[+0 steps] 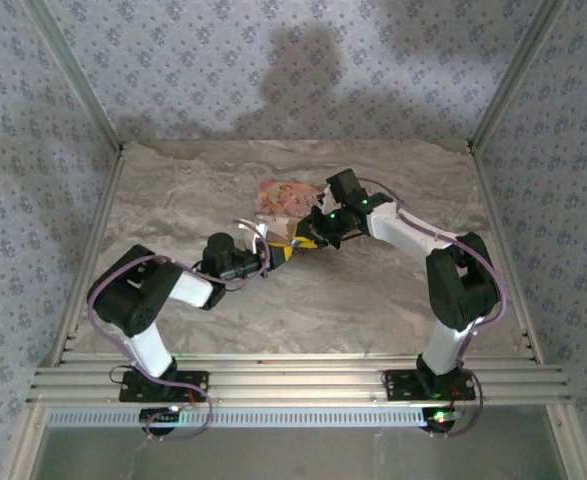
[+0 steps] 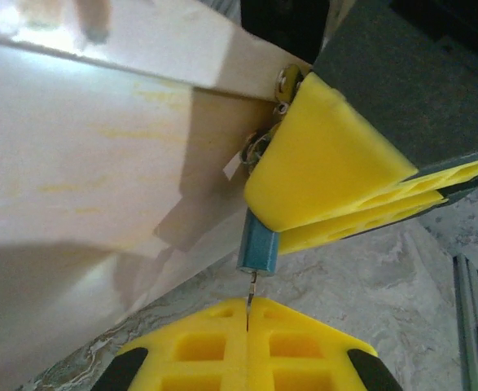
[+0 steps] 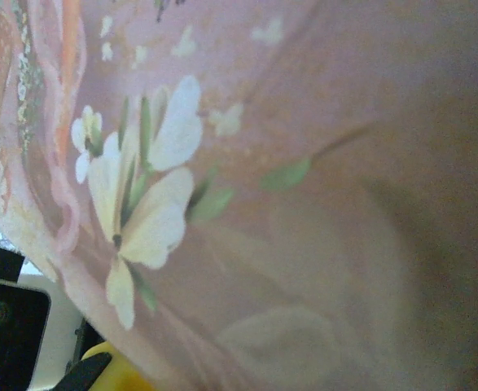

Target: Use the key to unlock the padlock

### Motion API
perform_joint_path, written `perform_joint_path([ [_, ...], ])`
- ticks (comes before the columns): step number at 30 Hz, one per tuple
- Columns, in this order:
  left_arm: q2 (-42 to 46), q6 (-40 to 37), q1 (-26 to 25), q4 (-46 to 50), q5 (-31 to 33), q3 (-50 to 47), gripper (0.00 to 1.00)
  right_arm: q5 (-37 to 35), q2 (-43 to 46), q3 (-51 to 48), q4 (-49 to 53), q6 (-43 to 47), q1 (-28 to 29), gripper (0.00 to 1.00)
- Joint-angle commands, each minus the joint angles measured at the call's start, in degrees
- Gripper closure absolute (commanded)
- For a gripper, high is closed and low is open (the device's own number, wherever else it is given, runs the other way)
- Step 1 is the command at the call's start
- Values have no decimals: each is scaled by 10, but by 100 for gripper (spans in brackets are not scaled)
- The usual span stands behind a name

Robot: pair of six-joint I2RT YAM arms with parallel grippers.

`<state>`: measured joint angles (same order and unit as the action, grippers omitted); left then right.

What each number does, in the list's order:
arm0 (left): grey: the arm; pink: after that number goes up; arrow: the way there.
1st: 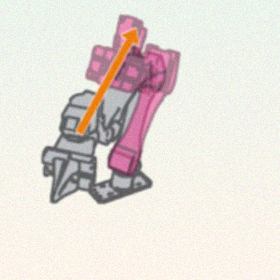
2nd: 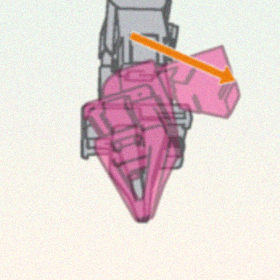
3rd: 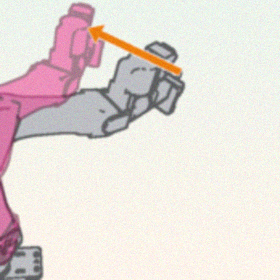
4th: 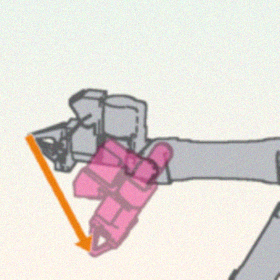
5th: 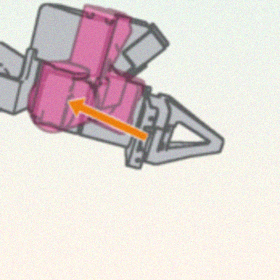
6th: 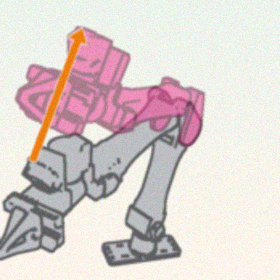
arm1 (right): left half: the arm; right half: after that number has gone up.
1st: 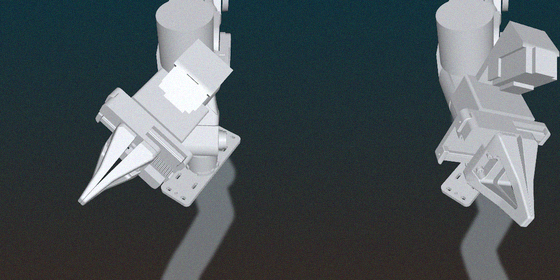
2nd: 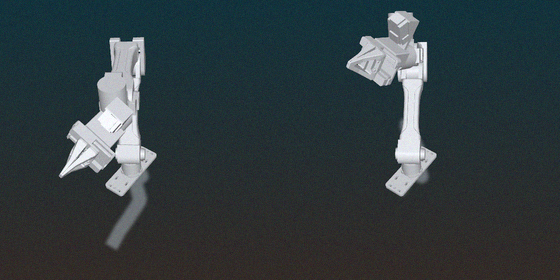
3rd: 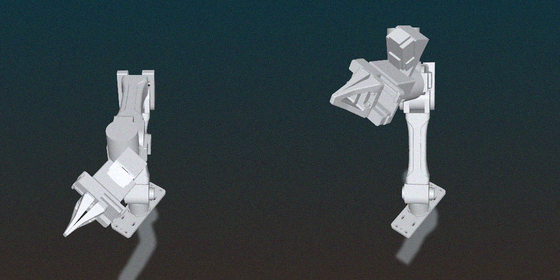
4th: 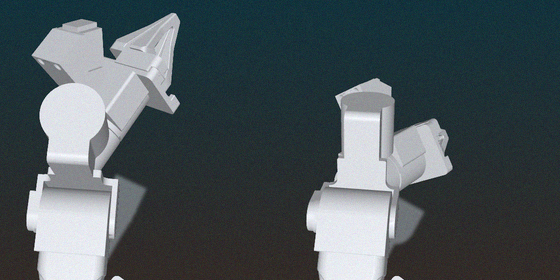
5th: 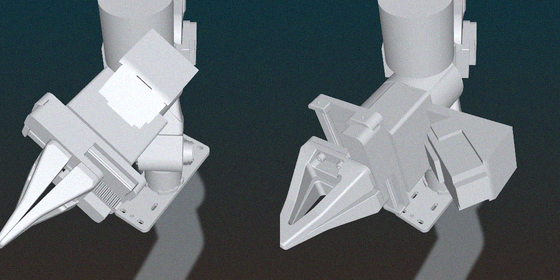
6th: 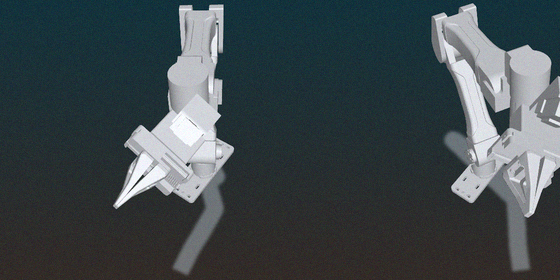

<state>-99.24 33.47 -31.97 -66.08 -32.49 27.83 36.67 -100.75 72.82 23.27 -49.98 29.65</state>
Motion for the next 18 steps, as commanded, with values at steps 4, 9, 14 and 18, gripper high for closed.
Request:
perform_joint_path([
  [4,2,54,4,-145,-46,77,100,61,-3,-4,12,-16,31,100],
  [9,-6,51,3,-125,-34,71,100,17,12,-22,-10,-18,32,83],
  [14,-35,38,-8,-134,2,31,100,-35,29,-49,-32,-24,44,64],
  [18,-69,23,-32,-146,37,9,100,-54,25,-86,-65,-37,58,62],
])
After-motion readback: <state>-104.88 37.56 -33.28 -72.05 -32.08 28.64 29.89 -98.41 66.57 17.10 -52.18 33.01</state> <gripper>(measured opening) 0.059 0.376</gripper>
